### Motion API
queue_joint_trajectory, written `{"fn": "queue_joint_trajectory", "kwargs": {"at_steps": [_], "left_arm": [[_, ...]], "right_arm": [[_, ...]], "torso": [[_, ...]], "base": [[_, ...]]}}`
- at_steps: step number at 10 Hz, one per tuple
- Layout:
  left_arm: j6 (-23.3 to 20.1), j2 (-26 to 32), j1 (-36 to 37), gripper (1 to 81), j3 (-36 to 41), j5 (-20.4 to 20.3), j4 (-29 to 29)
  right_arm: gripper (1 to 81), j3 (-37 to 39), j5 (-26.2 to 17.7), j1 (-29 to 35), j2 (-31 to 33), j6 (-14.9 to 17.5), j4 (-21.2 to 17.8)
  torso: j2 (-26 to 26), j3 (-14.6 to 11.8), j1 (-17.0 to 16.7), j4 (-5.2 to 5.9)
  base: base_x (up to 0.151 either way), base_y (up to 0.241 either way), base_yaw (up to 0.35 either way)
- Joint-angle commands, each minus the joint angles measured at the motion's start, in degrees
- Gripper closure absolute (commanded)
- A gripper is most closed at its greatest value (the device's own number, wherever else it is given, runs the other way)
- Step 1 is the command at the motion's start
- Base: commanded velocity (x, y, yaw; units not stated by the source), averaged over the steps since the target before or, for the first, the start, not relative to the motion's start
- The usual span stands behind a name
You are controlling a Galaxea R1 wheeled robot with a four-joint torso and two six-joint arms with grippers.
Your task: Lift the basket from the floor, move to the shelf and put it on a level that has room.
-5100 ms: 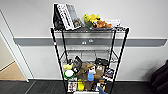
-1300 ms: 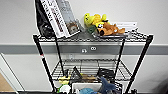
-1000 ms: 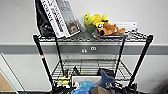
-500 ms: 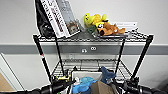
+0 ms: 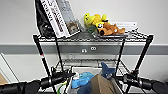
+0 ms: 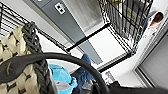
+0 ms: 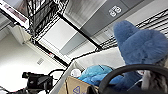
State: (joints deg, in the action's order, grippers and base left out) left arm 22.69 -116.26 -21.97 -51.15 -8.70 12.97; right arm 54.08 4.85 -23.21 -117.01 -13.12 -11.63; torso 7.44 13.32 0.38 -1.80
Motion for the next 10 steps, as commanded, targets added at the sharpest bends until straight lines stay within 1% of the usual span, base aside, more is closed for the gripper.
{"fn": "queue_joint_trajectory", "kwargs": {"at_steps": [1, 2, 5, 6, 8, 10], "left_arm": [[2.54, -1.52, 13.3, 81.1, -0.52, -0.35, 0.2], [2.54, -1.88, 14.44, 81.1, -0.62, 1.22, 0.91], [2.71, -1.96, 17.43, 81.1, -1.15, 1.5, 2.59], [2.71, -2.14, 18.05, 81.1, -1.06, 2.27, 2.85], [2.71, -2.31, 19.19, 81.1, -1.06, 2.73, 3.55], [2.8, -2.66, 19.81, 81.1, -1.32, 2.82, 3.64]], "right_arm": [[81.1, -1.44, 3.32, 11.99, -0.36, 0.55, -1.91], [81.1, -1.44, 2.97, 12.96, -0.45, 0.37, -2.51], [81.1, -1.27, 2.88, 14.98, -1.15, 0.2, -3.31], [81.1, -1.27, 2.88, 15.59, -1.24, 0.2, -3.4], [81.1, -1.27, 1.57, 16.83, -1.33, 0.2, -4.36], [81.1, -1.09, 1.48, 17.44, -1.41, 0.2, -4.54]], "torso": [[0.0, 0.0, 0.0, 0.0], [0.0, 0.0, 0.0, 0.0], [0.0, 0.0, 0.0, 0.0], [0.0, 0.02, 0.0, 0.0], [0.0, 0.02, 0.0, 0.0], [0.0, 0.02, 0.02, 0.0]], "base": [[0.0, 0.0, 0.0], [0.0, 0.0, 0.0], [0.0, 0.0, 0.0], [0.0, 0.0, 0.0], [0.0, 0.0, 0.0], [0.0, 0.0, 0.0]]}}
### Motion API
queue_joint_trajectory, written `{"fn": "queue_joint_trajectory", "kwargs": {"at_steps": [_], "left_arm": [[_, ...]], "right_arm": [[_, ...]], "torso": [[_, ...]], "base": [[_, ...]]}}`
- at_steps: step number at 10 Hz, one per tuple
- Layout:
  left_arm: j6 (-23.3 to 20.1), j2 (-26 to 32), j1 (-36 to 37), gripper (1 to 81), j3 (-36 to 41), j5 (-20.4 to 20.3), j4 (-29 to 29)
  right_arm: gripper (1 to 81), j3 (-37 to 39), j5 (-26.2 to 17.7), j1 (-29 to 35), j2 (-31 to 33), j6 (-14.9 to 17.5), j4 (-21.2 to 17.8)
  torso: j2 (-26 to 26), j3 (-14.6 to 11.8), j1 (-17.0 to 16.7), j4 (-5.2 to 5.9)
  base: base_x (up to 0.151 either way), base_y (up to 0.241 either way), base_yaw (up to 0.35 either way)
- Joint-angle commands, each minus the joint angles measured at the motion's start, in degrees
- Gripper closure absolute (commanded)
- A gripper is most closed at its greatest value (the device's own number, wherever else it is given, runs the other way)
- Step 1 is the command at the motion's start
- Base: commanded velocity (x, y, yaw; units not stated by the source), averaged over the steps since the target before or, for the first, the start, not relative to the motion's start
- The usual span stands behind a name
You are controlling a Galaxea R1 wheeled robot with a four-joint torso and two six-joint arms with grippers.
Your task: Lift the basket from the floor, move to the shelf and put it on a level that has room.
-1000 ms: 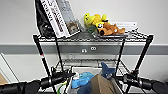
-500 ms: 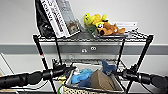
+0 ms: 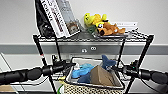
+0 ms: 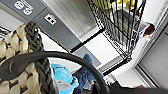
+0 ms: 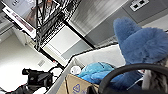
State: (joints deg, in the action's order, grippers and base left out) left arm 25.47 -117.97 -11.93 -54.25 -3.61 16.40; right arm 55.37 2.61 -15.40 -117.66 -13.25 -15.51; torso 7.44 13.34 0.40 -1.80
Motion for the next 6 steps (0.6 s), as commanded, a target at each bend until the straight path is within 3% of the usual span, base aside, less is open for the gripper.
{"fn": "queue_joint_trajectory", "kwargs": {"at_steps": [1, 6], "left_arm": [[0.02, -1.74, 9.78, 81.1, 0.04, -1.77, 0.21], [0.02, -7.37, 11.44, 81.1, -11.04, 1.05, 0.13]], "right_arm": [[81.1, -1.34, 3.63, 9.64, -1.45, 0.33, -1.01], [81.1, 8.06, 1.17, 12.44, -7.25, 0.24, -1.62]], "torso": [[0.0, 0.0, 0.0, 0.0], [0.0, 0.0, 0.0, 0.0]], "base": [[0.0, 0.0, 0.0], [0.0, 0.0, 0.0]]}}
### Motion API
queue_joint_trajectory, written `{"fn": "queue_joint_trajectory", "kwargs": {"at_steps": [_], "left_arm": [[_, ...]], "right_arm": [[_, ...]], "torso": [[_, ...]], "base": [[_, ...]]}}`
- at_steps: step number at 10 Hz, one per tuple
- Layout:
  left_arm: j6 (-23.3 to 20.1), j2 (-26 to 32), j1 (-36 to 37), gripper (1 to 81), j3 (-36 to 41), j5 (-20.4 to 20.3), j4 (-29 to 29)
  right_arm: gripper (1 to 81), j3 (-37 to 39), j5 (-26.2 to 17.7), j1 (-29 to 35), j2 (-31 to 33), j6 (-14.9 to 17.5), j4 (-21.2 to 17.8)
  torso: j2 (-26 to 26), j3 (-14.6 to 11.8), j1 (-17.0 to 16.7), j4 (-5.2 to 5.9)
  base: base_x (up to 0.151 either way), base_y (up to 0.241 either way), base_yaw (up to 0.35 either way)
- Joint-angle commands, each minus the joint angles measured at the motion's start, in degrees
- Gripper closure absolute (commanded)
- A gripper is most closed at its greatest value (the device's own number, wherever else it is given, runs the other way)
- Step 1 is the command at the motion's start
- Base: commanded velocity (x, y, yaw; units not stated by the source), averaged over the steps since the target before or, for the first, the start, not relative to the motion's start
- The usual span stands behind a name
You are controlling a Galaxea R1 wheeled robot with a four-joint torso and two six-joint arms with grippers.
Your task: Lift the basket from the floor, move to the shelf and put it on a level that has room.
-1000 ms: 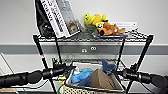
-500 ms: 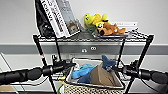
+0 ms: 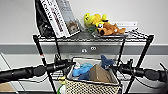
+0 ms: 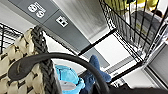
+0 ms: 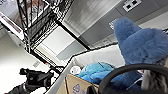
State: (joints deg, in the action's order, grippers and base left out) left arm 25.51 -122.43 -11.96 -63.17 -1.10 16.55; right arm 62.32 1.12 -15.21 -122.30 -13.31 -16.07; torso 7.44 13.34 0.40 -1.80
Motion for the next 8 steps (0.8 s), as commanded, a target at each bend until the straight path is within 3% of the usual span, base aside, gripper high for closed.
{"fn": "queue_joint_trajectory", "kwargs": {"at_steps": [1, 8], "left_arm": [[-0.03, -4.06, 12.35, 81.1, -4.15, -0.13, 0.06], [-0.03, -10.56, 16.04, 81.1, -16.11, 4.17, -0.12]], "right_arm": [[81.1, 3.06, 2.57, 12.87, -3.6, 0.13, -1.16], [81.1, 14.4, -2.09, 18.4, -9.48, -0.05, -1.6]], "torso": [[0.0, 0.0, 0.0, 0.0], [-0.04, 0.02, 0.02, 0.0]], "base": [[0.0, 0.0, 0.0], [0.0, 0.0, 0.0]]}}
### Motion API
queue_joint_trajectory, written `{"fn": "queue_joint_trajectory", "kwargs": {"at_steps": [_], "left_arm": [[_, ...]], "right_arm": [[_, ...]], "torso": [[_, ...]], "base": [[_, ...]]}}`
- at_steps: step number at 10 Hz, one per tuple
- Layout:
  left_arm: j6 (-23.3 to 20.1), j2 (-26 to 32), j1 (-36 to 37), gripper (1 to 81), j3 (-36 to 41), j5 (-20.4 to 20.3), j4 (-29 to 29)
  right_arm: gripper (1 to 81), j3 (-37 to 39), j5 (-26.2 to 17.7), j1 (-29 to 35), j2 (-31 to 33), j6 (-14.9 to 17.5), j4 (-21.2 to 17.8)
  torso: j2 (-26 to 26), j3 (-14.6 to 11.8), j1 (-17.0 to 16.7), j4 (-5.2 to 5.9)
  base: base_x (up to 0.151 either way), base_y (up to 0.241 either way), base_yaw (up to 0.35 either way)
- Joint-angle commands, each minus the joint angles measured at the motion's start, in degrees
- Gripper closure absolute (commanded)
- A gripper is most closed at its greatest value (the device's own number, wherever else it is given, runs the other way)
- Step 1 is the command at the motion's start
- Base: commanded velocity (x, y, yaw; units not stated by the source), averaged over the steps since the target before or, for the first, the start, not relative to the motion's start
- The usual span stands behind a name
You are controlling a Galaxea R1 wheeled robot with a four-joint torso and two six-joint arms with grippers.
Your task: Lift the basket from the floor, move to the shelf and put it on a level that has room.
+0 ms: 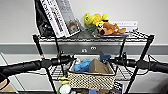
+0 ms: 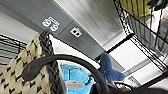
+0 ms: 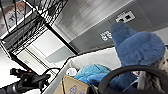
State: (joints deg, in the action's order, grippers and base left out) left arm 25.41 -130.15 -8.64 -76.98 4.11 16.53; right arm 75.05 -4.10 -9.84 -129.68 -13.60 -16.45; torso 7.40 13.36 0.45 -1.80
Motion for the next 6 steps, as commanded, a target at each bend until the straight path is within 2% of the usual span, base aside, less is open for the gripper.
{"fn": "queue_joint_trajectory", "kwargs": {"at_steps": [1, 6], "left_arm": [[0.08, -3.9, 13.51, 81.1, -4.05, 0.02, -0.18], [-0.09, -9.95, 14.66, 81.1, -14.93, 3.8, -1.23]], "right_arm": [[81.1, 3.08, 2.25, 14.09, -2.8, 0.25, -1.22], [81.1, 11.08, 0.05, 15.33, -6.67, 0.33, -0.34]], "torso": [[0.0, 0.0, 0.0, 0.0], [-0.02, 0.07, 0.0, 0.0]], "base": [[0.0, 0.0, 0.0], [0.0, 0.0, 0.0]]}}
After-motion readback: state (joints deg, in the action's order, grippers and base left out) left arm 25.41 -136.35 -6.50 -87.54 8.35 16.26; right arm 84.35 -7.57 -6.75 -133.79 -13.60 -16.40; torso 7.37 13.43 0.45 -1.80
